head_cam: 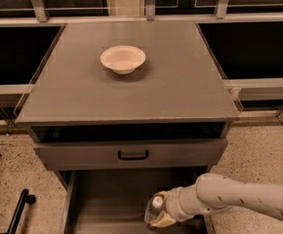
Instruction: Place blue plastic bottle into middle drawer
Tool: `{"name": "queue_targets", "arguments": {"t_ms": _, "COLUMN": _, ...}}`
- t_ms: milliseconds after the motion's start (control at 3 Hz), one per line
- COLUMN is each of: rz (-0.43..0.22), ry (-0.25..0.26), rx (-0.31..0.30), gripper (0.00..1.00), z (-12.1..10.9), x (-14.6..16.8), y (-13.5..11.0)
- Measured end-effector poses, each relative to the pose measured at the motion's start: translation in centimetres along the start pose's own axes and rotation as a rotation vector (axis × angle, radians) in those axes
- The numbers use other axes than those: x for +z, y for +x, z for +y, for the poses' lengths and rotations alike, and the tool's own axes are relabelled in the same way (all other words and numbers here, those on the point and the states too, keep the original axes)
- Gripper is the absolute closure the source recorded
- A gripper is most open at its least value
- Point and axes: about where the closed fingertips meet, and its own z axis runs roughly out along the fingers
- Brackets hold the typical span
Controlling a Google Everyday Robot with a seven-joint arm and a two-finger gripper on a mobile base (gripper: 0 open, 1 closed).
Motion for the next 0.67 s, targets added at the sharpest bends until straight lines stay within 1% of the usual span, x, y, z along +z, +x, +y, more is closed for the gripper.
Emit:
{"name": "queue_targets", "arguments": {"t_ms": 333, "rz": 0.001, "ry": 0.017, "rx": -0.003, "gripper": 1.00, "z": -0.9, "x": 0.4, "y": 0.3}}
{"name": "queue_targets", "arguments": {"t_ms": 667, "rz": 0.009, "ry": 0.040, "rx": -0.004, "gripper": 1.00, "z": -2.8, "x": 1.2, "y": 0.6}}
